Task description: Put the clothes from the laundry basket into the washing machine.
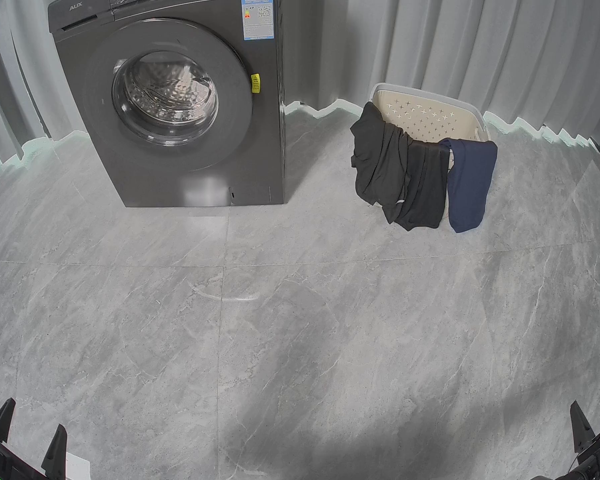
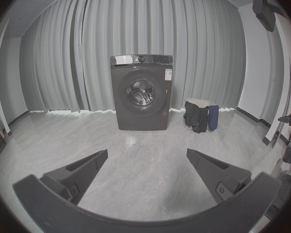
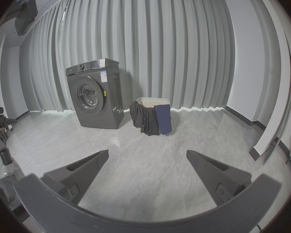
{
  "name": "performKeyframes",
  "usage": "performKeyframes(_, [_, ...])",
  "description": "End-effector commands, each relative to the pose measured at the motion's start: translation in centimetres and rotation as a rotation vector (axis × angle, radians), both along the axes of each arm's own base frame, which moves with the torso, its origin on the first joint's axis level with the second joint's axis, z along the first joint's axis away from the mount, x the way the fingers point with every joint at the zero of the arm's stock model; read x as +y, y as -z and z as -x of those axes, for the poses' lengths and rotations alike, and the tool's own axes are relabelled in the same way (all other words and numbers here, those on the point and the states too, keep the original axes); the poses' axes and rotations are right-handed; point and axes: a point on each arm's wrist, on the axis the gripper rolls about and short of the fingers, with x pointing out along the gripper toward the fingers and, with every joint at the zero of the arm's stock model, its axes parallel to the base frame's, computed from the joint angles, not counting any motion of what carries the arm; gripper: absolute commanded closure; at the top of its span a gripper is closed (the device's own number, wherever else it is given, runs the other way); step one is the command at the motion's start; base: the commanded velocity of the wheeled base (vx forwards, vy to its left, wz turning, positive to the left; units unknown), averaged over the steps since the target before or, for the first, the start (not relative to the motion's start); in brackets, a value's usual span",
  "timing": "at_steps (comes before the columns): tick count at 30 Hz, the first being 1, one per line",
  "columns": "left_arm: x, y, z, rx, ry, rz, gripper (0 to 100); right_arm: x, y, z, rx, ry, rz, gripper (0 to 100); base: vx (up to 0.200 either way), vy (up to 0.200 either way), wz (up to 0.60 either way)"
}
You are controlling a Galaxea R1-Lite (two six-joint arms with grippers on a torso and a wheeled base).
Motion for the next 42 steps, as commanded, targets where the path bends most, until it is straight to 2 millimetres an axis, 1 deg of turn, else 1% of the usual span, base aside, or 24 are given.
performKeyframes(1, [0.00,0.45,0.03,-0.003,-0.001,0.006,0,0.01,0.47,-0.03,0.004,-0.003,0.001,0,0.000,0.000,0.00])
performKeyframes(17, [0.01,0.43,0.02,-0.003,-0.004,0.023,0,0.01,0.47,-0.03,0.004,-0.003,0.006,0,0.000,0.000,0.00])
performKeyframes(42, [0.02,0.45,0.02,-0.002,-0.007,0.037,0,-0.01,0.47,-0.04,0.006,0.003,0.007,0,0.200,0.000,0.00])
